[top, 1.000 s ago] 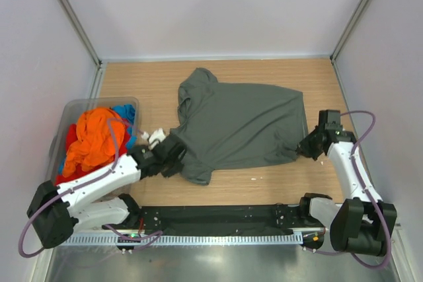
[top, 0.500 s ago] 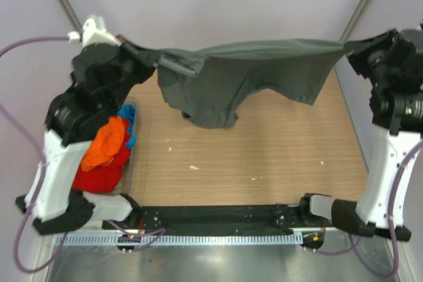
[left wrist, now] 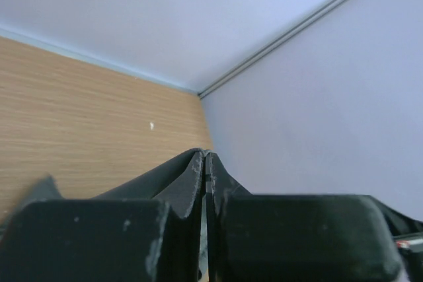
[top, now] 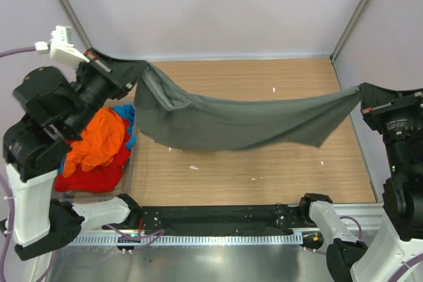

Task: Fold and stack the t-shirts
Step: Fold the tshirt

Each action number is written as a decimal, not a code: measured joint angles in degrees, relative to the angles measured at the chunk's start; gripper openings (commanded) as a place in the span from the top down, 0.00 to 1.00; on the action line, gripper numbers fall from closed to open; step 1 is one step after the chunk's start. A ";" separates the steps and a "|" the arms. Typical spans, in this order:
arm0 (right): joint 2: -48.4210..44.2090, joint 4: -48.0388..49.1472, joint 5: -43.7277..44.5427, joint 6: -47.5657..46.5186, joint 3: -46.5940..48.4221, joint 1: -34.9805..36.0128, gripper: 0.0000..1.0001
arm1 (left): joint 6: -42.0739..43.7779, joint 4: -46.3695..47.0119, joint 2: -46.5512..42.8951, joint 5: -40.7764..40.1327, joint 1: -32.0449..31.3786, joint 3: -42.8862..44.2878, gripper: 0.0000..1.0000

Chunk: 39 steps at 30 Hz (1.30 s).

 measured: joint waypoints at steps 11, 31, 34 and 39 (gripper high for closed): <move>10.58 20.74 0.83 0.48 -20.55 0.00 0.99 | 5.07 -2.14 20.06 1.77 11.39 1.22 1.00; 30.82 33.31 0.57 -2.80 -1.42 -0.02 0.99 | -1.16 20.61 21.49 21.57 26.64 1.70 1.00; 20.92 33.03 1.20 -3.58 -12.59 -0.02 0.99 | 0.72 23.65 10.99 20.46 23.34 -11.28 1.00; 9.16 32.09 3.61 -3.93 -32.74 -0.17 0.99 | 1.27 25.40 -2.89 20.48 18.93 -34.75 1.00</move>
